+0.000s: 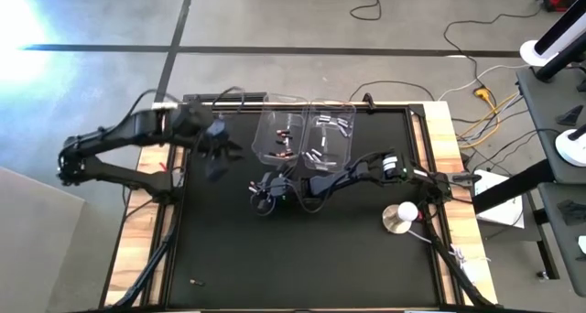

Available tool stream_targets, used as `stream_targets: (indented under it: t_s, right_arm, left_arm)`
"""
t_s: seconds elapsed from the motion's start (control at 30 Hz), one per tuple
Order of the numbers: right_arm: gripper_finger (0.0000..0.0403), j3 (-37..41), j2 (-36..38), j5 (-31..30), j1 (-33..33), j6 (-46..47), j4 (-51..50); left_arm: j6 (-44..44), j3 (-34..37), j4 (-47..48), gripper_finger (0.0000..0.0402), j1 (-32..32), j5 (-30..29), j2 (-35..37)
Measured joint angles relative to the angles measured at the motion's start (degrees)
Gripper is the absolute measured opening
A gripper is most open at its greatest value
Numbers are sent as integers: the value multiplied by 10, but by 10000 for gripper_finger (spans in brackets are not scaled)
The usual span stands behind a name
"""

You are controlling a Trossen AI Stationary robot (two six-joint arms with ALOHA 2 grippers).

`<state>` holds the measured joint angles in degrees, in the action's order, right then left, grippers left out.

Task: Sort batteries
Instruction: Put the white battery into the right transparent bin

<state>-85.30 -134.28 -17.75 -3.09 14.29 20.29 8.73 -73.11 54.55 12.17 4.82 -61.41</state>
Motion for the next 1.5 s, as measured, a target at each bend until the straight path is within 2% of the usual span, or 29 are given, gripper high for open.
stream_targets:
  t_s: [0.17,0.33,0.77,0.9,1.03,1.13,1.37,1.5]
  right_arm:
    - [13,-27,-1,15,-5,-1,-25]
    - [13,-66,-2,29,-7,-7,-74]
    - [13,-131,-2,18,-37,-10,-190]
    - [13,-136,-2,17,-50,-10,-189]
    - [13,-137,-1,17,-56,-8,-192]
    - [13,-137,-1,14,-57,5,-202]
    - [13,-137,-1,13,-62,26,-206]
    - [13,-137,0,13,-69,27,-206]
  left_arm:
    - [51,131,-98,116,-61,-9,60]
    - [82,234,-146,116,-103,-12,72]
    - [133,396,-155,116,-167,-13,109]
    - [122,435,-172,116,-205,-13,109]
    - [108,460,-237,116,-251,-6,104]
    - [115,468,-240,116,-284,-5,87]
    - [153,465,-252,117,-356,-5,2]
    - [164,452,-256,118,-380,-40,-59]
